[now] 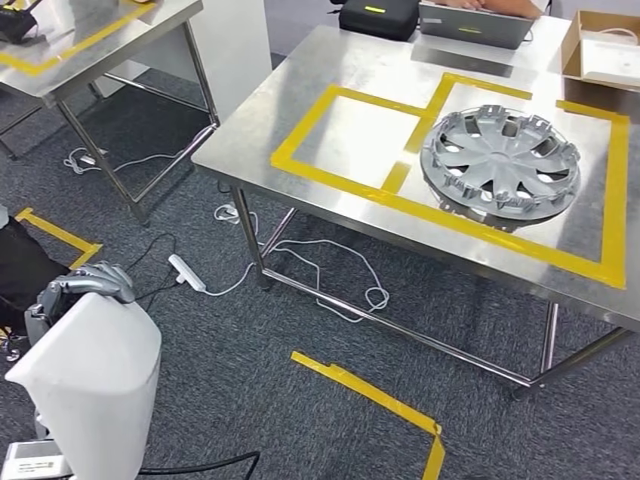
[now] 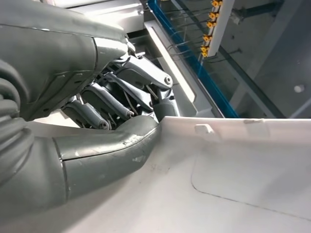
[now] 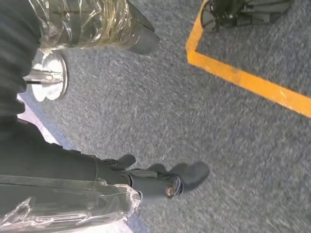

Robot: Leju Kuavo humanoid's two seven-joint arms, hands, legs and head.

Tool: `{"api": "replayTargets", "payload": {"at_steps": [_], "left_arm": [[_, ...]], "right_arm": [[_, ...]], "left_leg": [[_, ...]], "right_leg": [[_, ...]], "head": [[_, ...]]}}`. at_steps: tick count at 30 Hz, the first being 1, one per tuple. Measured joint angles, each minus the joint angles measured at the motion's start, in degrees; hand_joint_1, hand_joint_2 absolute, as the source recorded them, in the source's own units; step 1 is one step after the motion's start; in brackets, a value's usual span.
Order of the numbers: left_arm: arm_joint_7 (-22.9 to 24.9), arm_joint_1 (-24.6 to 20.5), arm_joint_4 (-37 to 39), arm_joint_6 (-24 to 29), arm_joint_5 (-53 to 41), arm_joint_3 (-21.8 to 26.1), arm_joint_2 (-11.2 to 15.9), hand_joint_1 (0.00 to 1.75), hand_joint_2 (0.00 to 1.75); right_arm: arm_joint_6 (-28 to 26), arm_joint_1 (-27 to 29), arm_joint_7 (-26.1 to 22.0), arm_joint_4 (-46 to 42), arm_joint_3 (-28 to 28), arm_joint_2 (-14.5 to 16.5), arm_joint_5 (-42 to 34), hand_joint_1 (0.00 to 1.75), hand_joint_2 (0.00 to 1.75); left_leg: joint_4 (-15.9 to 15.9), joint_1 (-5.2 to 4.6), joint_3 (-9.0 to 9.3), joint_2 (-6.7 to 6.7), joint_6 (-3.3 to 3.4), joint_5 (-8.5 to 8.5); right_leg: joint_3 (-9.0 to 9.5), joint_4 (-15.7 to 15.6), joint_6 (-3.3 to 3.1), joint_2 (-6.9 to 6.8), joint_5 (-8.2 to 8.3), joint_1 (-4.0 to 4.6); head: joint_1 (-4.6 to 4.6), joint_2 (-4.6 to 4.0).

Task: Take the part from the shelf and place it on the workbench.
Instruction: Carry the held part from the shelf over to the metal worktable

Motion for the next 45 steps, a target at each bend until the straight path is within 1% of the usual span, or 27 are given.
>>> {"api": "replayTargets", "payload": {"at_steps": [1, 2, 3, 4, 6, 7, 10, 12, 14, 15, 16, 17, 19, 21, 24, 26, 29, 30, 31, 32, 34, 35, 37, 40, 42, 44, 45], "left_arm": [[0.04, 0.01, 0.01, 0.01, 0.00, 0.00, -0.01, 1.75, 1.75], [0.07, 0.01, 0.01, 0.01, 0.00, 0.00, -0.01, 1.75, 1.75], [0.09, 0.01, 0.01, 0.01, 0.00, 0.00, -0.01, 1.75, 1.75], [0.11, 0.02, 0.03, 0.01, 0.00, 0.00, -0.01, 1.75, 1.75], [0.19, 0.05, 0.08, 0.03, 0.00, 0.01, -0.02, 1.75, 1.75], [0.23, 0.07, 0.10, 0.04, 0.00, 0.03, -0.05, 1.75, 1.75], [0.26, -0.06, 0.10, 0.09, 0.00, 0.09, -0.33, 1.75, 1.75], [0.26, -0.14, 0.10, 0.10, 0.00, 0.13, -0.51, 1.75, 1.75], [0.26, -0.13, 0.11, 0.10, 0.00, 0.19, -0.58, 1.75, 1.75], [0.26, -0.12, 0.12, 0.10, 0.00, 0.21, -0.60, 1.75, 1.75], [0.26, -0.13, 0.13, 0.10, 0.00, 0.22, -0.61, 1.75, 1.75], [0.26, -0.13, 0.14, 0.10, 0.00, 0.22, -0.64, 1.75, 1.75], [0.26, -0.14, 0.14, 0.11, 0.00, 0.22, -0.71, 1.75, 1.75], [0.26, -0.14, 0.14, 0.11, 0.00, 0.25, -0.74, 1.75, 1.75], [0.26, -0.21, 0.14, 0.12, -0.01, 0.28, -0.75, 1.75, 1.75], [0.26, -0.24, 0.13, 0.12, -0.02, 0.28, -0.74, 1.75, 1.75], [0.26, -0.16, 0.16, 0.13, 0.00, 0.28, -0.68, 1.75, 1.75], [0.26, -0.14, 0.18, 0.16, 0.00, 0.29, -0.66, 1.75, 1.75], [0.26, -0.14, 0.19, 0.22, 0.00, 0.30, -0.65, 1.75, 1.75], [0.26, -0.14, 0.20, 0.28, 0.00, 0.30, -0.64, 1.75, 1.75], [0.26, -0.17, 0.21, 0.38, 0.00, 0.31, -0.62, 1.75, 1.75], [0.26, -0.19, 0.20, 0.40, 0.00, 0.31, -0.61, 1.75, 1.75], [0.26, -0.20, 0.20, 0.41, -0.01, 0.33, -0.59, 1.75, 1.75], [0.26, -0.20, 0.21, 0.43, -0.02, 0.39, -0.65, 1.75, 1.75], [0.26, -0.22, 0.21, 0.43, -0.02, 0.39, -0.72, 1.75, 1.75], [0.26, -0.20, 0.21, 0.43, -0.02, 0.39, -0.74, 1.75, 1.75], [0.26, -0.18, 0.21, 0.43, -0.02, 0.39, -0.74, 1.75, 1.75]], "right_arm": [[0.01, 0.04, 0.02, 0.01, -0.01, 0.01, 0.00, 0.00, 1.75], [0.01, 0.05, 0.04, 0.01, -0.01, 0.01, 0.00, 0.00, 1.75], [0.01, 0.03, 0.04, 0.01, -0.01, 0.01, -0.01, 0.00, 1.75], [0.01, -0.03, 0.05, 0.01, -0.01, 0.01, -0.03, 0.00, 1.75], [0.02, -0.17, 0.09, 0.00, -0.01, 0.01, -0.08, 0.00, 1.75], [0.03, -0.17, 0.11, 0.00, -0.01, 0.01, -0.10, 0.00, 1.75], [0.05, -0.02, 0.14, 0.00, -0.01, 0.01, -0.09, 0.00, 1.75], [0.05, -0.10, 0.15, 0.00, -0.01, 0.01, -0.09, 0.00, 1.75], [0.08, -0.09, 0.15, 0.01, -0.01, 0.01, -0.08, 0.00, 1.75], [0.09, -0.03, 0.15, 0.01, -0.02, 0.01, -0.08, 0.00, 1.75], [0.10, 0.04, 0.15, 0.01, -0.02, 0.01, -0.07, 0.00, 1.75], [0.10, 0.07, 0.15, 0.00, -0.03, 0.01, -0.07, 0.00, 1.75], [0.10, 0.01, 0.14, 0.00, -0.03, 0.01, -0.07, 0.00, 1.75], [0.11, -0.21, 0.12, 0.00, -0.02, 0.01, -0.07, 0.00, 1.75], [0.14, -0.15, 0.12, 0.00, -0.02, 0.01, -0.07, 0.00, 1.75], [0.14, -0.11, 0.11, 0.00, -0.03, -0.01, -0.07, 0.00, 1.75], [0.26, -0.24, 0.10, 0.00, -0.05, -0.04, -0.07, 0.00, 1.75], [0.32, -0.20, 0.10, 0.00, -0.05, -0.04, -0.05, 0.00, 1.75], [0.37, -0.14, 0.10, 0.00, -0.05, -0.04, -0.03, 0.00, 1.75], [0.34, -0.10, 0.09, 0.00, -0.05, -0.04, 0.02, 0.00, 1.75], [0.25, -0.07, 0.04, 0.00, -0.05, -0.04, 0.16, 0.00, 1.75], [0.19, -0.10, 0.02, 0.00, -0.05, -0.04, 0.23, 0.00, 1.75], [0.11, -0.09, -0.01, 0.00, -0.05, -0.04, 0.31, 0.00, 1.75], [0.06, -0.05, -0.03, 0.00, -0.05, -0.04, 0.36, 0.00, 1.75], [0.01, -0.10, -0.04, 0.00, -0.05, -0.04, 0.37, 0.00, 1.75], [0.00, -0.07, -0.05, 0.00, -0.04, -0.04, 0.40, 0.00, 1.75], [0.01, -0.02, -0.05, 0.00, -0.04, -0.04, 0.44, 0.00, 1.75]], "left_leg": [[-0.29, 0.13, -0.54, 0.01, -0.17, 1.09], [-2.37, 0.25, -0.16, -0.01, -0.28, 3.26], [-5.64, 0.39, 0.79, -0.16, -0.37, 5.97], [-8.63, 0.43, 1.72, -0.45, -0.40, 7.71], [-12.42, 0.35, 2.71, -0.98, -0.01, 8.99], [-12.76, 0.18, 2.74, -1.05, 0.37, 8.66], [-13.47, 0.23, 3.07, -0.47, 1.63, 9.39], [-13.74, 0.36, 3.22, 0.11, 2.15, 9.50], [-13.74, 0.26, 3.23, 0.62, 2.43, 9.36], [-13.74, 0.21, 3.27, 0.87, 2.51, 9.27], [-13.73, 0.16, 3.36, 1.09, 2.54, 9.18], [-13.73, 0.13, 3.51, 1.29, 2.51, 9.07], [-13.71, 0.02, 3.94, 1.68, 2.22, 8.74], [-13.62, -0.22, 4.14, 2.09, 1.69, 8.45], [-13.67, -0.29, 4.28, 2.74, 0.91, 8.27], [-11.86, -0.17, 3.69, 2.14, 0.29, 6.81], [-2.22, 0.06, -0.98, 1.05, -0.35, 2.21], [0.44, 0.09, -2.47, 1.00, -0.43, 1.62], [1.39, 0.09, -3.19, 0.98, -0.43, 2.12], [0.23, 0.09, -2.92, 0.95, -0.34, 3.70], [-6.38, 0.06, -0.15, 0.76, 0.10, 8.04], [-9.83, 0.02, 1.37, 0.61, 0.38, 9.35], [-13.21, -0.17, 2.79, 0.36, 0.87, 9.87], [-13.94, -0.14, 2.99, 0.40, 1.76, 9.95], [-14.36, 0.12, 3.19, 0.54, 2.36, 10.16], [-14.37, 0.10, 3.15, 0.69, 2.62, 10.11], [-14.36, 0.08, 3.13, 0.74, 2.65, 10.08]], "right_leg": [[0.18, 0.01, 0.11, 0.11, -0.17, -0.05], [0.46, 0.02, 0.26, 0.30, -0.35, -0.13], [0.75, 0.02, 0.47, 0.52, -0.54, -0.20], [0.94, 0.04, 0.72, 0.77, -0.68, -0.21], [0.82, 0.17, 1.33, 1.21, -0.91, -0.17], [0.66, 0.17, 1.70, 1.39, -0.96, -0.18], [0.05, 0.95, 2.83, 1.35, -1.84, -0.38], [-2.27, 5.59, 3.33, 0.71, -4.54, -0.49], [-6.12, 13.09, 3.67, 0.36, -7.74, -0.55], [-7.45, 15.51, 3.76, 0.32, -8.25, -0.56], [-7.84, 15.97, 3.76, 0.29, -7.70, -0.56], [-7.05, 14.12, 3.66, 0.16, -6.11, -0.53], [-3.39, 6.55, 3.20, -0.94, -2.25, -0.30], [-0.59, 1.15, 2.64, -2.05, -0.63, 0.07], [-0.06, 0.03, 1.94, -1.61, -0.53, 0.17], [0.25, -0.41, 1.30, -0.98, -0.27, -0.14], [0.45, -0.57, 0.68, 0.00, -0.22, -0.25], [0.49, -0.55, 0.63, 0.31, -0.25, -0.22], [0.56, -0.53, 0.59, 0.59, -0.31, -0.20], [0.69, -0.51, 0.60, 0.89, -0.37, -0.19], [1.03, -0.50, 0.74, 1.38, -0.56, -0.17], [1.09, -0.40, 0.95, 1.59, -0.70, -0.07], [0.93, -0.29, 1.52, 1.72, -0.86, 0.03], [0.57, -0.03, 2.50, 1.41, -1.28, -0.09], [-1.06, 3.44, 3.01, 0.81, -3.51, -0.18], [-4.54, 10.86, 3.43, 0.40, -7.09, -0.36], [-6.11, 14.04, 3.61, 0.35, -8.19, -0.47]], "head": [[0.01, 0.00], [-0.01, 0.00], [0.00, 0.00], [0.01, 0.00], [0.02, 0.01], [-0.01, 0.01], [0.12, 0.00], [0.42, 0.00], [0.55, 0.00], [0.53, 0.00], [0.55, 0.00], [0.55, 0.01], [0.55, 0.02], [0.52, 0.01], [0.50, 0.01], [0.34, 0.01], [0.14, 0.01], [0.15, 0.01], [0.15, 0.01], [0.13, 0.01], [0.14, 0.00], [0.16, 0.00], [0.20, 0.01], [0.25, 0.02], [0.57, 0.01], [0.84, 0.01], [0.83, 0.01]]}}
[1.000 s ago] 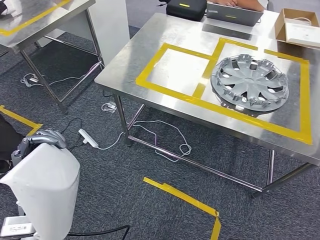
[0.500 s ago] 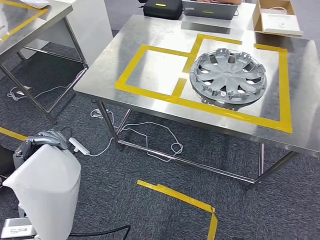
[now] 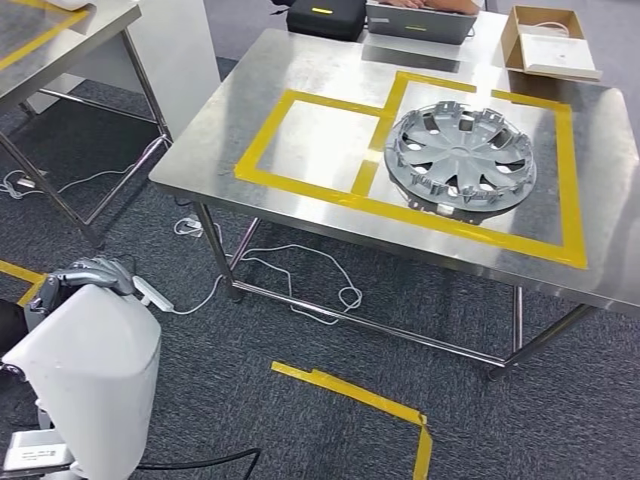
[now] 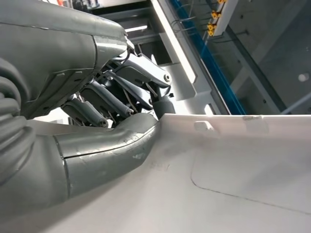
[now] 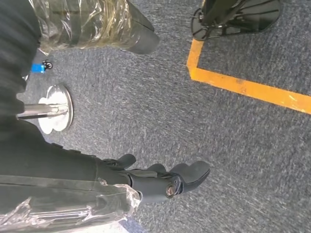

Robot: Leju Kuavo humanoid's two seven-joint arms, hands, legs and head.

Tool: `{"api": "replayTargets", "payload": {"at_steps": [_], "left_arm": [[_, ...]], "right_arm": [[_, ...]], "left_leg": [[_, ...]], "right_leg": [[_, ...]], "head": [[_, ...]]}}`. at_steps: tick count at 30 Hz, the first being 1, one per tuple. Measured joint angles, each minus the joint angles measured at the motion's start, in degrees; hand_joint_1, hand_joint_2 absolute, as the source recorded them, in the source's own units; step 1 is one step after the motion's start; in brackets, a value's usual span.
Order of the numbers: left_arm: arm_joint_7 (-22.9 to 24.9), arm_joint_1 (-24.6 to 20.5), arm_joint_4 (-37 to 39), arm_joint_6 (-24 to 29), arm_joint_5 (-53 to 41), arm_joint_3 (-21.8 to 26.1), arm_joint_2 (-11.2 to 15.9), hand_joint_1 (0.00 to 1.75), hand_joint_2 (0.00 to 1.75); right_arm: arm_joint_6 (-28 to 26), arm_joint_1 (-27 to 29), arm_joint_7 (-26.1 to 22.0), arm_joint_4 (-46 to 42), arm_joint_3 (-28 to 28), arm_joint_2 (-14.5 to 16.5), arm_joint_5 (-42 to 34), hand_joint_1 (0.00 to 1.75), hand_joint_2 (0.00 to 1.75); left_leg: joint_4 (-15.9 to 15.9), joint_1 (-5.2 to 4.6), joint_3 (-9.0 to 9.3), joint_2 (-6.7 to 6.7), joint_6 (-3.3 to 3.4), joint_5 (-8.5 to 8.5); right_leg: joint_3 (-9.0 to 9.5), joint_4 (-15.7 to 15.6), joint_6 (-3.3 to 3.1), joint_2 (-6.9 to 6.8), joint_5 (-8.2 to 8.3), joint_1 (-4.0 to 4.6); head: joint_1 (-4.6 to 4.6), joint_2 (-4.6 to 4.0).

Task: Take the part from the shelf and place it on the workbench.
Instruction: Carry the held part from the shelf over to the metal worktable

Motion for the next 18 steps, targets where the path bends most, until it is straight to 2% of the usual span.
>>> {"api": "replayTargets", "payload": {"at_steps": [1, 2, 4, 5, 6, 7, 9, 11, 13, 15, 16, 17, 18], "left_arm": [[0.00, 0.00, 0.00, 0.00, 0.00, 0.00, 0.00, 1.75, 1.75], [0.00, 0.00, 0.00, 0.00, -0.01, 0.00, 0.00, 1.75, 1.75], [0.00, -0.05, 0.00, 0.01, -0.01, 0.00, 0.00, 1.75, 1.75], [0.00, -0.07, 0.00, 0.03, -0.01, 0.01, 0.00, 1.75, 1.75], [0.00, -0.12, 0.00, 0.07, -0.02, 0.01, -0.01, 1.75, 1.75], [0.00, -0.18, 0.00, 0.10, -0.03, 0.02, -0.01, 1.75, 1.75], [0.00, -0.41, 0.00, 0.16, -0.09, 0.01, -0.03, 1.75, 1.75], [-0.01, -0.73, 0.00, 0.36, -0.03, 0.01, -0.03, 1.75, 1.75], [-0.02, -0.95, 0.00, 0.66, 0.23, 0.11, -0.01, 1.75, 1.75], [-0.03, -0.98, 0.00, 0.91, 0.59, 0.30, 0.03, 1.75, 1.75], [-0.03, -0.96, 0.00, 1.01, 0.73, 0.41, 0.04, 1.75, 1.75], [-0.04, -0.96, 0.00, 1.12, 0.85, 0.54, 0.05, 1.75, 1.75], [-0.07, -0.95, -0.01, 1.23, 0.94, 0.67, 0.06, 1.75, 1.75]], "right_arm": [[0.01, 0.05, 0.00, 0.00, -0.01, 0.00, 0.06, 0.00, 1.75], [0.00, 0.08, -0.01, 0.00, -0.01, 0.00, 0.14, 0.00, 1.75], [-0.03, 0.04, -0.04, 0.00, -0.02, -0.03, 0.27, 0.00, 1.75], [-0.04, -0.03, -0.07, 0.00, -0.01, -0.04, 0.32, 0.00, 1.75], [-0.04, -0.11, -0.08, 0.00, -0.01, -0.06, 0.35, 0.00, 1.75], [-0.05, -0.15, -0.08, 0.00, 0.00, -0.07, 0.37, 0.00, 1.75], [-0.06, -0.09, -0.04, 0.00, 0.01, -0.07, 0.38, 0.00, 1.75], [-0.07, 0.00, -0.01, 0.00, -0.02, -0.07, 0.35, 0.00, 1.75], [-0.07, -0.04, 0.00, 0.00, -0.04, -0.07, 0.33, 0.00, 1.75], [-0.06, 0.00, 0.00, 0.00, -0.04, -0.07, 0.32, 0.00, 1.75], [-0.06, 0.03, 0.00, 0.00, -0.04, -0.07, 0.32, 0.00, 1.75], [-0.06, 0.06, 0.00, 0.00, -0.04, -0.07, 0.33, 0.00, 1.75], [-0.06, 0.06, 0.00, 0.00, -0.04, -0.07, 0.33, 0.00, 1.75]], "left_leg": [[0.01, -0.01, 0.00, 0.03, -0.01, -0.05], [0.02, 0.01, 0.06, 0.04, -0.07, -0.11], [0.03, 0.05, 0.33, 0.04, -0.37, -0.32], [0.12, -0.06, 0.43, 0.04, -0.63, -0.46], [0.17, -0.18, 0.49, 0.05, -0.93, -0.54], [0.19, -0.29, 0.50, 0.07, -1.24, -0.56], [0.09, -0.31, 0.53, 0.14, -1.86, -0.52], [1.13, -0.15, 0.21, 0.12, -2.46, -1.30], [6.31, -0.07, -2.19, 0.05, -2.92, -4.01], [13.80, -0.07, -6.17, 0.03, -3.10, -6.80], [15.95, -0.08, -7.52, 0.02, -3.07, -6.99], [16.02, -0.08, -7.89, 0.00, -2.94, -5.93], [13.85, -0.12, -7.17, -0.02, -2.66, -3.83]], "right_leg": [[-0.77, 1.46, 0.14, -0.03, -0.05, -0.08], [-0.35, 0.46, 0.20, -0.08, 1.12, -0.14], [3.15, -6.73, 0.14, -0.45, 4.99, -0.23], [5.04, -10.56, 0.01, -0.70, 6.26, -0.18], [6.42, -13.10, -0.23, -0.86, 6.86, -0.13], [7.10, -14.29, -0.49, -0.95, 6.83, -0.04], [7.41, -14.43, -1.22, -0.76, 6.76, 0.06], [7.67, -14.69, -1.95, -0.66, 6.89, -0.05], [8.02, -14.88, -2.60, -0.60, 6.82, -0.13], [8.34, -14.87, -3.02, -0.53, 6.49, -0.01], [8.56, -14.86, -3.12, -0.45, 6.30, 0.07], [8.87, -14.86, -3.16, -0.32, 6.07, 0.16], [9.28, -14.86, -3.15, -0.16, 5.80, 0.26]], "head": [[0.02, 0.00], [0.04, -0.01], [0.05, -0.01], [0.07, -0.01], [0.04, -0.01], [0.03, -0.01], [-0.01, -0.01], [-0.08, 0.00], [-0.20, 0.00], [-0.22, 0.00], [-0.22, 0.00], [-0.21, -0.01], [-0.22, -0.01]]}}
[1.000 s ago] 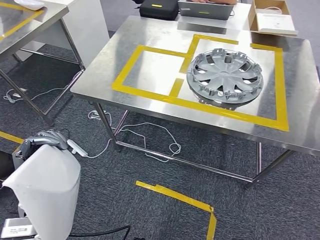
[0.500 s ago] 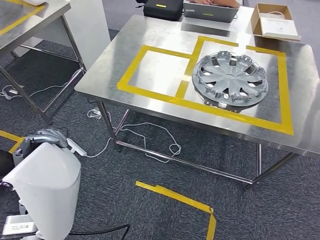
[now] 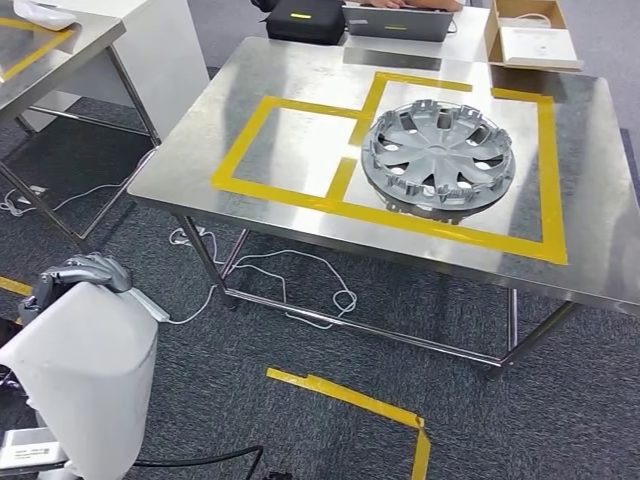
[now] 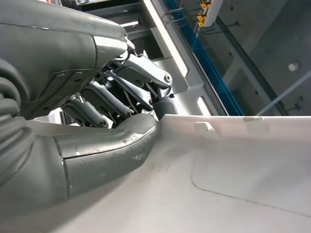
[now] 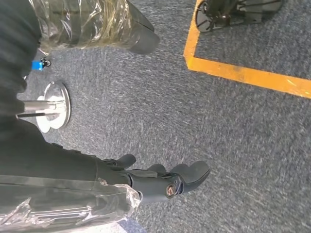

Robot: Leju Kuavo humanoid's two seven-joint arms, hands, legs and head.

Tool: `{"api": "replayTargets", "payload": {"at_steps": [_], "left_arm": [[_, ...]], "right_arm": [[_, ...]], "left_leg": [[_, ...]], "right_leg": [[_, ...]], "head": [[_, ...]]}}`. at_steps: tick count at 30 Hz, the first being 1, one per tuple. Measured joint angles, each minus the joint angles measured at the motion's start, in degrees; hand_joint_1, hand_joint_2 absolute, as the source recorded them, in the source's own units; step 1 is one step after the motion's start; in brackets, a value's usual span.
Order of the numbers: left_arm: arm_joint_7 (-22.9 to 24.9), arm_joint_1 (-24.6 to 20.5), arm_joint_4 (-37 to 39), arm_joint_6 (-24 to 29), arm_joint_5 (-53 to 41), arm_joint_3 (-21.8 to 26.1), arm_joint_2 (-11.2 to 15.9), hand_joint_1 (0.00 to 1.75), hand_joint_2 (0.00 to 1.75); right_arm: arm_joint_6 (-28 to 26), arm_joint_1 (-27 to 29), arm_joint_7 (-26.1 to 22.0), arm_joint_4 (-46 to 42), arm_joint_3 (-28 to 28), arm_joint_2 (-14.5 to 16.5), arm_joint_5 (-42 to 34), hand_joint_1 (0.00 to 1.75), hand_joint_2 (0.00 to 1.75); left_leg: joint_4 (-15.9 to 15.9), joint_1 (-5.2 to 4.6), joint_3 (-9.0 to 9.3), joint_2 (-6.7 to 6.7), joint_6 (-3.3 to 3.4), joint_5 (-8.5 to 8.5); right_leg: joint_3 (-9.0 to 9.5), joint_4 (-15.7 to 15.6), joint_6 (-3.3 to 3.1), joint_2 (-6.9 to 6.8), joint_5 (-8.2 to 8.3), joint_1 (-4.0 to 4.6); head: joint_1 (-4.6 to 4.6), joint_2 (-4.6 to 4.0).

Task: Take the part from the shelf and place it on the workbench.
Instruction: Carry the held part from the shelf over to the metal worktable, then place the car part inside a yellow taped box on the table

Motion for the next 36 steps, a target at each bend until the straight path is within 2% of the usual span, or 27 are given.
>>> {"api": "replayTargets", "payload": {"at_steps": [2, 3, 4, 6, 8, 9, 10, 12, 13, 14, 15, 16, 17, 18, 19, 20, 23, 24, 25, 27, 28, 29, 30, 32, 33, 34, 36], "left_arm": [[-0.08, 0.00, -0.03, 0.18, 0.23, 0.22, 0.03, 1.75, 1.75], [-0.13, -0.01, -0.09, 0.25, 0.37, 0.30, 0.03, 1.75, 1.75], [-0.16, -0.01, -0.15, 0.28, 0.48, 0.36, 0.02, 1.75, 1.75], [-0.25, 0.02, -0.29, 0.34, 0.59, 0.52, 0.00, 1.75, 1.75], [-0.34, 0.06, -0.41, 0.40, 0.64, 0.71, -0.05, 1.75, 1.75], [-0.37, 0.05, -0.45, 0.40, 0.67, 0.79, -0.09, 1.75, 1.75], [-0.39, 0.07, -0.49, 0.41, 0.69, 0.87, -0.13, 1.75, 1.75], [-0.41, 0.13, -0.50, 0.42, 0.79, 1.02, -0.15, 1.75, 1.75], [-0.41, 0.22, -0.50, 0.42, 0.85, 1.09, -0.15, 1.75, 1.75], [-0.41, 0.29, -0.50, 0.43, 0.91, 1.16, -0.15, 1.75, 1.75], [-0.41, 0.35, -0.50, 0.43, 0.94, 1.24, -0.15, 1.75, 1.75], [-0.41, 0.38, -0.50, 0.43, 0.96, 1.31, -0.15, 1.75, 1.75], [-0.41, 0.38, -0.50, 0.43, 0.99, 1.37, -0.15, 1.75, 1.75], [-0.41, 0.35, -0.50, 0.43, 1.02, 1.42, -0.15, 1.75, 1.75], [-0.41, 0.33, -0.50, 0.44, 1.05, 1.46, -0.16, 1.75, 1.75], [-0.41, 0.31, -0.50, 0.44, 1.08, 1.49, -0.18, 1.75, 1.75], [-0.42, 0.22, -0.51, 0.45, 1.09, 1.53, -0.22, 1.75, 1.75], [-0.44, 0.16, -0.51, 0.45, 1.09, 1.54, -0.22, 1.75, 1.75], [-0.45, 0.12, -0.51, 0.45, 1.09, 1.54, -0.22, 1.75, 1.75], [-0.48, 0.09, -0.49, 0.45, 1.09, 1.57, -0.18, 1.75, 1.75], [-0.48, 0.11, -0.48, 0.45, 1.09, 1.58, -0.16, 1.75, 1.75], [-0.48, 0.12, -0.47, 0.45, 1.09, 1.61, -0.14, 1.75, 1.75], [-0.48, 0.11, -0.46, 0.45, 1.09, 1.62, -0.13, 1.75, 1.75], [-0.48, 0.08, -0.46, 0.45, 1.09, 1.64, -0.12, 1.75, 1.75], [-0.48, 0.07, -0.46, 0.45, 1.09, 1.65, -0.13, 1.75, 1.75], [-0.48, 0.00, -0.46, 0.45, 1.09, 1.66, -0.13, 1.75, 1.75], [-0.48, -0.07, -0.45, 0.45, 1.09, 1.69, -0.17, 1.75, 1.75]], "right_arm": [[0.00, -0.03, 0.00, 0.01, 0.00, 0.02, 0.00, 0.00, 1.75], [0.00, -0.05, 0.00, 0.02, 0.00, 0.04, -0.01, 0.00, 1.75], [0.00, -0.07, 0.00, 0.02, 0.00, 0.07, -0.02, 0.00, 1.75], [0.00, -0.11, 0.00, 0.02, -0.01, 0.09, -0.03, 0.00, 1.75], [-0.02, -0.17, 0.01, -0.01, -0.01, 0.08, -0.03, 0.00, 1.75], [-0.03, -0.22, 0.01, -0.02, -0.01, 0.07, -0.04, 0.00, 1.75], [-0.03, -0.24, 0.01, -0.03, -0.01, 0.07, -0.04, 0.00, 1.75], [-0.02, -0.14, 0.07, -0.02, -0.01, 0.07, -0.08, 0.00, 1.75], [-0.02, -0.03, 0.10, -0.02, -0.02, 0.07, -0.09, 0.00, 1.75], [-0.02, 0.06, 0.15, -0.02, -0.03, 0.06, -0.11, 0.00, 1.75], [-0.02, 0.10, 0.16, -0.02, -0.05, 0.05, -0.14, 0.00, 1.75], [-0.02, 0.12, 0.17, -0.02, -0.08, 0.03, -0.19, 0.00, 1.75], [-0.01, 0.12, 0.21, -0.01, -0.10, 0.01, -0.24, 0.00, 1.75], [0.00, 0.09, 0.25, 0.00, -0.12, -0.01, -0.28, 0.00, 1.75], [0.03, 0.07, 0.28, 0.02, -0.14, -0.02, -0.33, 0.00, 1.75], [0.04, 0.07, 0.33, 0.03, -0.15, -0.02, -0.36, 0.00, 1.75], [0.03, 0.16, 0.36, 0.03, -0.25, -0.03, -0.44, 0.00, 1.75], [0.02, 0.13, 0.34, 0.01, -0.30, -0.03, -0.46, 0.00, 1.75], [0.04, 0.09, 0.34, 0.00, -0.34, -0.04, -0.48, 0.00, 1.75], [0.10, 0.02, 0.33, -0.01, -0.38, -0.04, -0.49, 0.00, 1.75], [0.13, 0.03, 0.32, 0.00, -0.39, -0.04, -0.50, 0.00, 1.75], [0.13, 0.07, 0.32, 0.00, -0.41, -0.04, -0.50, 0.00, 1.75], [0.13, 0.08, 0.30, 0.00, -0.45, -0.04, -0.51, 0.00, 1.75], [0.14, 0.05, 0.24, 0.01, -0.51, 0.00, -0.54, 0.00, 1.75], [0.14, 0.00, 0.20, 0.02, -0.53, 0.05, -0.55, 0.00, 1.75], [0.14, -0.04, 0.17, 0.03, -0.54, 0.11, -0.56, 0.00, 1.75], [0.15, -0.05, 0.15, 0.05, -0.55, 0.19, -0.56, 0.00, 1.75]], "left_leg": [[-7.01, -0.25, 2.98, -0.12, 0.99, 4.38], [-9.99, -0.40, 4.36, -0.17, 1.47, 5.28], [-11.71, -0.55, 5.16, -0.23, 1.80, 5.33], [-13.01, -0.62, 5.77, -0.30, 2.09, 4.48], [-13.77, -0.33, 6.47, -0.32, 2.38, 4.34], [-14.15, -0.12, 6.94, -0.28, 2.58, 4.26], [-14.32, 0.00, 7.31, -0.22, 2.76, 4.12], [-14.34, 0.05, 7.74, -0.19, 2.95, 3.61], [-14.33, 0.07, 8.04, -0.22, 2.90, 3.30], [-14.33, 0.11, 8.46, -0.26, 2.79, 2.93], [-14.32, 0.19, 9.06, -0.30, 2.62, 2.48], [-14.32, 0.27, 9.79, -0.32, 2.39, 1.97], [-14.31, 0.26, 10.37, -0.31, 2.08, 1.46], [-14.22, 0.19, 10.78, -0.32, 1.71, 0.97], [-14.16, 0.10, 10.96, -0.31, 1.38, 0.65], [-14.17, 0.01, 10.97, -0.30, 1.08, 0.46], [-13.69, 0.13, 11.05, -0.24, 0.31, -0.43], [-12.09, 0.17, 10.39, -0.23, 0.06, -1.30], [-9.25, 0.20, 8.96, -0.23, -0.13, -2.55], [-1.35, 0.19, 4.31, -0.24, -0.32, -5.14], [1.56, 0.18, 2.23, -0.24, -0.28, -5.52], [2.64, 0.14, 1.01, -0.25, -0.12, -4.72], [1.51, 0.06, 0.85, -0.25, 0.19, -2.72], [-4.77, -0.28, 2.76, -0.28, 1.29, 2.48], [-7.84, -0.50, 3.96, -0.28, 1.88, 3.99], [-10.10, -0.73, 4.95, -0.27, 2.34, 4.36], [-12.08, -1.02, 5.85, -0.32, 2.84, 3.46]], "right_leg": [[0.81, 0.01, 0.16, 0.25, -0.68, 0.28], [1.04, 0.05, 0.37, 0.32, -1.00, 0.40], [1.10, 0.06, 0.63, 0.32, -1.27, 0.44], [1.10, -0.18, 1.32, 0.22, -1.61, 0.41], [0.92, 0.32, 1.96, 0.08, -2.33, 0.36], [0.10, 2.14, 2.25, 0.03, -3.33, 0.31], [-1.56, 5.11, 2.50, 0.00, -4.66, 0.15], [-6.49, 12.99, 3.01, -0.04, -7.26, -0.18], [-8.51, 15.47, 3.23, -0.05, -7.31, -0.34], [-9.64, 16.10, 3.42, -0.07, -6.24, -0.47], [-9.53, 14.28, 3.56, -0.13, -3.90, -0.59], [-8.54, 10.80, 3.68, -0.26, -0.91, -0.72], [-7.23, 7.32, 3.73, -0.43, 1.30, -0.75], [-5.82, 4.13, 3.54, -0.58, 2.63, -0.74], [-4.93, 2.35, 3.22, -0.67, 2.97, -0.67], [-4.49, 1.80, 2.77, -0.68, 2.48, -0.52], [-3.93, 1.44, 1.43, -0.52, 1.83, -0.54], [-3.61, 1.33, 1.01, -0.48, 1.63, -0.63], [-3.24, 1.26, 0.63, -0.47, 1.38, -0.67], [-2.59, 1.26, 0.12, -0.42, 0.74, -0.53], [-2.19, 1.26, 0.04, -0.37, 0.38, -0.43], [-1.69, 1.26, 0.02, -0.28, 0.00, -0.33], [-1.09, 1.25, 0.03, -0.17, -0.41, -0.20], [0.12, 1.19, 0.13, 0.07, -1.33, 0.00], [0.56, 1.15, 0.33, 0.18, -1.78, 0.11], [0.77, 1.06, 0.62, 0.20, -2.10, 0.13], [1.16, 1.02, 1.51, 0.08, -2.08, 0.12]], "head": [[0.06, 0.00], [0.07, 0.00], [0.09, 0.01], [0.04, 0.01], [0.12, 0.01], [0.24, 0.01], [0.33, 0.01], [0.44, 0.00], [0.43, 0.00], [0.44, 0.00], [0.45, 0.00], [0.45, 0.00], [0.48, 0.00], [0.55, 0.00], [0.52, 0.00], [0.45, 0.01], [0.13, 0.01], [0.04, 0.01], [-0.07, 0.01], [-0.16, 0.01], [-0.15, 0.01], [-0.15, 0.01], [-0.15, 0.00], [-0.08, 0.01], [0.01, 0.01], [0.06, 0.01], [0.11, 0.00]]}}
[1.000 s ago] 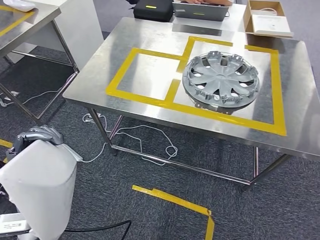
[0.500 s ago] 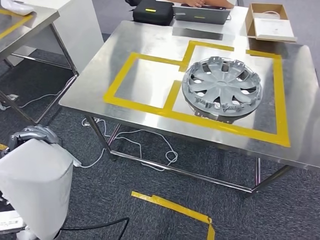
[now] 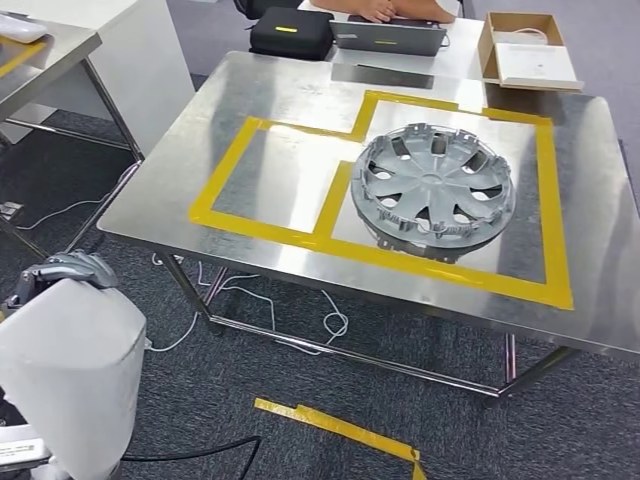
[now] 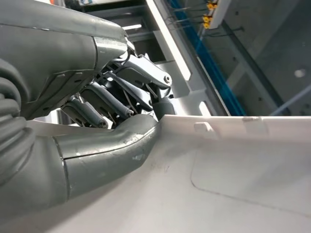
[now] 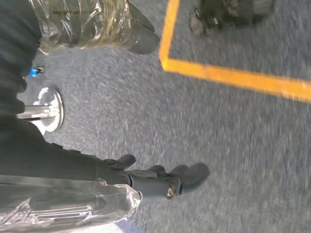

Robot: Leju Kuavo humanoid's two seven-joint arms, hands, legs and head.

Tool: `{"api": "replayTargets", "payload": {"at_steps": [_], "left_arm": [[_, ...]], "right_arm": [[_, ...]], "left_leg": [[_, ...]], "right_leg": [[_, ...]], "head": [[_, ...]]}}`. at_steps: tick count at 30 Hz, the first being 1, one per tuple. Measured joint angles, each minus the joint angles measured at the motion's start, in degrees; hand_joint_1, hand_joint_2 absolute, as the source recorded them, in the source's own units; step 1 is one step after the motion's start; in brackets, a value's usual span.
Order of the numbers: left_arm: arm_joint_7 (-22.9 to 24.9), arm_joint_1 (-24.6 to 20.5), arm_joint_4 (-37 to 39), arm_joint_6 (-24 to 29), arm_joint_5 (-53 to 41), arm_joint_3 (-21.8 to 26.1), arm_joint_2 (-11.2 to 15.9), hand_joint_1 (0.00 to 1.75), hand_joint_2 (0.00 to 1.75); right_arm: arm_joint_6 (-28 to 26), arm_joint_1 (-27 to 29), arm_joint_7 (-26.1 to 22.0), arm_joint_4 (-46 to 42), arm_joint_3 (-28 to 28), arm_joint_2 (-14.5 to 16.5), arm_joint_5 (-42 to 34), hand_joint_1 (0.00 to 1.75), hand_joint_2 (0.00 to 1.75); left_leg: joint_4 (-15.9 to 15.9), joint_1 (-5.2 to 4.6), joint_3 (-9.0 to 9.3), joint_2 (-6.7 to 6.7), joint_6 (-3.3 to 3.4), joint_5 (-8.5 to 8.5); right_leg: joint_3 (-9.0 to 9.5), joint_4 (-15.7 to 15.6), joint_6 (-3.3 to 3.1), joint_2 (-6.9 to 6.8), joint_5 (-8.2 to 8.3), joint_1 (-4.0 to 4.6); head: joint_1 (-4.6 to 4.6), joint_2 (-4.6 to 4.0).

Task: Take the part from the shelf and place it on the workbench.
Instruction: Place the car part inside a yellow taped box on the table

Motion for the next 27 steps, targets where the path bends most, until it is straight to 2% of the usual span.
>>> {"api": "replayTargets", "payload": {"at_steps": [2, 3, 5, 7, 8, 9, 11, 12, 13, 15, 16, 18, 19, 20, 22, 23, 24, 25, 27], "left_arm": [[-0.01, -0.02, 0.00, 0.00, 0.00, 0.05, -0.10, 1.75, 1.75], [-0.01, -0.07, 0.00, 0.00, 0.00, 0.08, -0.19, 1.75, 1.75], [-0.02, -0.13, 0.00, 0.00, 0.00, 0.15, -0.33, 1.75, 1.75], [-0.02, -0.07, 0.01, 0.00, 0.00, 0.20, -0.37, 1.75, 1.75], [-0.02, -0.01, 0.01, -0.01, 0.00, 0.21, -0.37, 1.75, 1.75], [-0.01, 0.02, 0.02, -0.01, 0.00, 0.23, -0.37, 1.75, 1.75], [-0.01, 0.06, 0.03, -0.02, 0.00, 0.29, -0.39, 1.75, 1.75], [-0.01, 0.03, 0.04, -0.02, 0.01, 0.31, -0.40, 1.75, 1.75], [-0.01, 0.01, 0.06, -0.02, 0.01, 0.33, -0.42, 1.75, 1.75], [0.00, -0.02, 0.10, -0.02, 0.02, 0.36, -0.43, 1.75, 1.75], [0.00, -0.03, 0.11, -0.02, 0.01, 0.37, -0.43, 1.75, 1.75], [-0.02, -0.12, 0.13, -0.02, 0.01, 0.39, -0.41, 1.75, 1.75], [-0.02, -0.17, 0.14, -0.01, 0.01, 0.41, -0.39, 1.75, 1.75], [-0.02, -0.17, 0.14, -0.01, 0.02, 0.44, -0.38, 1.75, 1.75], [-0.02, -0.11, 0.16, -0.02, 0.02, 0.61, -0.36, 1.75, 1.75], [-0.02, -0.07, 0.17, -0.02, 0.02, 0.72, -0.34, 1.75, 1.75], [-0.02, -0.06, 0.17, -0.03, 0.02, 0.81, -0.33, 1.75, 1.75], [-0.02, -0.05, 0.17, -0.05, 0.02, 0.87, -0.32, 1.75, 1.75], [-0.02, 0.00, 0.19, -0.10, 0.02, 0.96, -0.27, 1.75, 1.75]], "right_arm": [[0.01, -0.01, 0.00, 0.01, -0.01, 0.00, -0.01, 0.00, 1.75], [-0.01, -0.09, 0.00, 0.01, -0.02, -0.01, -0.01, 0.00, 1.75], [-0.01, -0.25, 0.00, 0.01, -0.01, -0.01, -0.01, 0.00, 1.75], [0.00, -0.14, 0.03, 0.01, -0.04, -0.01, -0.01, 0.00, 1.75], [0.00, -0.02, 0.05, 0.01, -0.08, -0.02, -0.01, 0.00, 1.75], [0.00, 0.07, 0.08, 0.00, -0.13, -0.03, 0.00, 0.00, 1.75], [0.01, 0.16, 0.09, 0.00, -0.20, -0.07, 0.00, 0.00, 1.75], [0.01, 0.18, 0.09, 0.02, -0.21, -0.08, 0.00, 0.00, 1.75], [0.02, 0.16, 0.07, 0.03, -0.20, -0.08, 0.00, 0.00, 1.75], [0.08, 0.16, 0.09, 0.03, -0.21, -0.08, -0.01, 0.00, 1.75], [0.10, 0.18, 0.11, 0.02, -0.22, -0.08, -0.02, 0.00, 1.75], [0.07, 0.26, 0.17, -0.01, -0.30, -0.09, -0.02, 0.00, 1.75], [0.04, 0.21, 0.17, -0.02, -0.33, -0.09, -0.02, 0.00, 1.75], [0.06, 0.15, 0.17, -0.03, -0.36, -0.10, -0.02, 0.00, 1.75], [0.14, 0.10, 0.19, -0.03, -0.38, -0.10, -0.01, 0.00, 1.75], [0.17, 0.13, 0.20, -0.03, -0.40, -0.10, 0.00, 0.00, 1.75], [0.17, 0.16, 0.20, -0.03, -0.43, -0.10, 0.01, 0.00, 1.75], [0.16, 0.17, 0.20, -0.03, -0.46, -0.10, 0.02, 0.00, 1.75], [0.16, 0.23, 0.19, 0.00, -0.52, -0.05, 0.05, 0.00, 1.75]], "left_leg": [[-1.17, 0.27, 1.11, -0.12, 0.26, -0.29], [-1.53, 0.48, 1.73, -0.13, 0.40, -0.38], [-1.88, 0.71, 2.60, -0.12, 0.57, -0.74], [-1.87, 0.73, 3.07, -0.15, 0.62, -1.38], [-1.87, 0.77, 3.48, -0.19, 0.56, -1.78], [-1.86, 0.84, 4.08, -0.24, 0.41, -2.25], [-1.92, 1.02, 5.53, -0.27, -0.11, -3.35], [-1.95, 1.08, 6.13, -0.23, -0.44, -3.84], [-1.95, 1.08, 6.39, -0.20, -0.80, -4.23], [-1.95, 0.98, 6.72, -0.13, -1.49, -4.65], [-1.96, 0.93, 6.89, -0.13, -1.81, -4.86], [-0.53, 0.97, 6.84, -0.12, -2.32, -5.46], [1.68, 1.02, 5.82, -0.13, -2.56, -6.13], [4.99, 1.06, 3.97, -0.12, -2.74, -7.10], [12.02, 1.07, -1.01, -0.12, -2.94, -9.35], [13.94, 1.06, -2.98, -0.12, -2.90, -9.65], [14.05, 1.03, -4.10, -0.12, -2.73, -8.83], [12.26, 0.95, -4.32, -0.12, -2.42, -6.76], [6.33, 0.49, -3.64, -0.15, -1.37, -0.91]], "right_leg": [[0.10, 0.50, 0.83, -0.20, -0.07, -0.05], [-0.47, 1.65, 1.16, -0.24, -0.63, -0.07], [-3.67, 7.01, 1.71, -0.26, -2.76, -0.22], [-8.26, 13.17, 2.17, -0.27, -4.39, -0.46], [-9.78, 14.31, 2.41, -0.27, -3.92, -0.58], [-10.30, 13.37, 2.62, -0.29, -2.17, -0.71], [-8.91, 7.33, 2.85, -0.41, 3.04, -0.94], [-8.11, 4.57, 2.76, -0.51, 4.48, -0.87], [-7.30, 2.66, 2.36, -0.62, 4.82, -0.71], [-6.75, 1.51, 1.02, -0.72, 3.81, -0.36], [-6.21, 1.12, 0.30, -0.68, 3.63, -0.40], [-5.12, 0.65, -0.64, -0.56, 3.33, -0.61], [-4.41, 0.40, -0.94, -0.49, 3.17, -0.71], [-3.83, 0.25, -1.18, -0.45, 2.85, -0.71], [-2.80, 0.18, -1.40, -0.35, 2.00, -0.65], [-2.19, 0.18, -1.42, -0.26, 1.48, -0.61], [-1.47, 0.17, -1.40, -0.15, 0.93, -0.55], [-0.66, 0.15, -1.34, -0.04, 0.35, -0.50], [0.77, 0.11, -1.13, 0.12, -0.80, -0.40]], "head": [[0.02, 0.01], [0.15, 0.01], [0.44, 0.00], [0.52, 0.00], [0.52, 0.00], [0.54, 0.00], [0.53, 0.00], [0.61, -0.01], [0.70, -0.01], [0.67, -0.01], [0.57, 0.00], [0.35, 0.00], [0.27, 0.00], [0.20, 0.00], [0.14, 0.00], [0.12, 0.00], [0.13, 0.00], [0.13, 0.00], [0.21, 0.00]]}}
